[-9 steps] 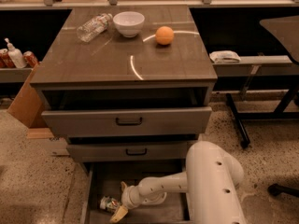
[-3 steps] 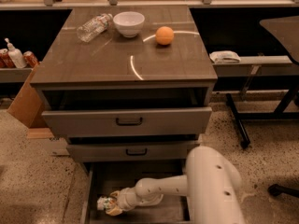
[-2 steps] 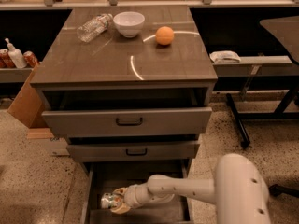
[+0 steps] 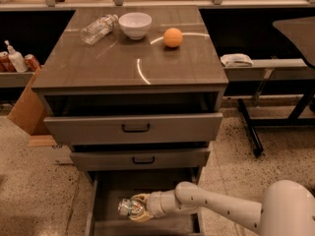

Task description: Pick 7up can from bottom drawer and place on counter

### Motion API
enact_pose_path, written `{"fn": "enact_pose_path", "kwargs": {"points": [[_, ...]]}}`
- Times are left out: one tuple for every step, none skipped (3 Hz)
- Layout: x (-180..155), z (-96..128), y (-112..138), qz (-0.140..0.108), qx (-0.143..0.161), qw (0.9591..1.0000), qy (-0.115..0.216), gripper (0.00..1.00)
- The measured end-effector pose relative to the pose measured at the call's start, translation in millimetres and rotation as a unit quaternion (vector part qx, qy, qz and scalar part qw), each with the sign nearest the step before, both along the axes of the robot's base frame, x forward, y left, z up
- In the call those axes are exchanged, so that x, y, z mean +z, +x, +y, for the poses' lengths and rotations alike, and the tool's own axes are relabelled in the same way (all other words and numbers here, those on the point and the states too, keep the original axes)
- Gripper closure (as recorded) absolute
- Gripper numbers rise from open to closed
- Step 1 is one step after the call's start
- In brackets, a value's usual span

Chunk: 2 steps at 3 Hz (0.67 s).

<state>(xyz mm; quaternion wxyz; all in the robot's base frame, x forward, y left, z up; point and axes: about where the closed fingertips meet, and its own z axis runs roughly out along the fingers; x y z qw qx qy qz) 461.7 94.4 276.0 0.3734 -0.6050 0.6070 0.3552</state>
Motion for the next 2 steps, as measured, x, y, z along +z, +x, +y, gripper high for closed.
{"fn": "enact_pose_path", "kwargs": {"points": [[43.2,-14.3,2.3,-0.031,0.013,0.9994,0.001,1.0],[123.6,-32.9,-0.2,-0.093,0.037,0.995,0.0,1.0]]}}
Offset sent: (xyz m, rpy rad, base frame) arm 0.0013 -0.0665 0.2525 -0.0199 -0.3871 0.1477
